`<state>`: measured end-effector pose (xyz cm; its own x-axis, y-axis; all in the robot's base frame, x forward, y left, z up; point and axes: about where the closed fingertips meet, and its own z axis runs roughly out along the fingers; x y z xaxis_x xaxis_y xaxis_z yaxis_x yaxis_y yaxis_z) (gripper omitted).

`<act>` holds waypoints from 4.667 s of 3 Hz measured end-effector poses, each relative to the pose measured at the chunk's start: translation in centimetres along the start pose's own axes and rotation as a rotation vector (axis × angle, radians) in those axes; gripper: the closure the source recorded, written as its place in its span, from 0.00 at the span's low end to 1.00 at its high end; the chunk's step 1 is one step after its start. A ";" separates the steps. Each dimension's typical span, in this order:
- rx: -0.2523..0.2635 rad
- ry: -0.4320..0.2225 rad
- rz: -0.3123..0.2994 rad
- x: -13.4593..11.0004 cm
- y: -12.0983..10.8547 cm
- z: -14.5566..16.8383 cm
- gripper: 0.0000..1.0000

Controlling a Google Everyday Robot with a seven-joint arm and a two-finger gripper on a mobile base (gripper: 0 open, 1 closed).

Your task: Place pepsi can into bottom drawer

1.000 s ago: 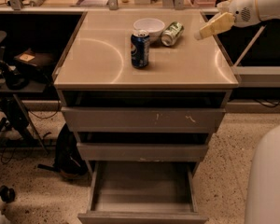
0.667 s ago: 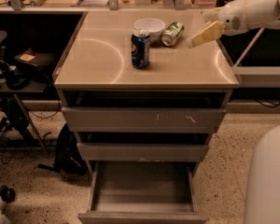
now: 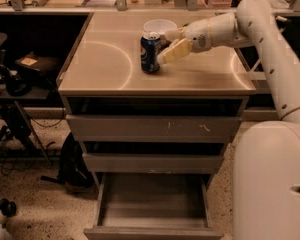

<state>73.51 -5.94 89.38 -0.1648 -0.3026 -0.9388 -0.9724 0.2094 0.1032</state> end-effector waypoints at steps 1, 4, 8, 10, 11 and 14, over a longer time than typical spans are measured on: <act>-0.007 -0.001 0.000 0.0 0.0 0.5 0.00; -0.058 -0.030 -0.020 0.3 0.4 3.7 0.00; -0.058 -0.030 -0.020 0.3 0.4 3.7 0.88; 0.002 -0.071 -0.117 -3.2 3.7 -0.8 1.00; 0.141 -0.160 -0.322 -10.4 9.9 -6.3 1.00; 0.296 -0.347 -0.571 -23.3 24.1 -9.1 1.00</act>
Offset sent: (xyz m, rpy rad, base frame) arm 0.0036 0.0017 -0.0035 0.0373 -0.0249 -0.0147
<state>52.46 -2.27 116.75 0.4640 -0.1380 -0.8750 -0.7975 0.3648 -0.4805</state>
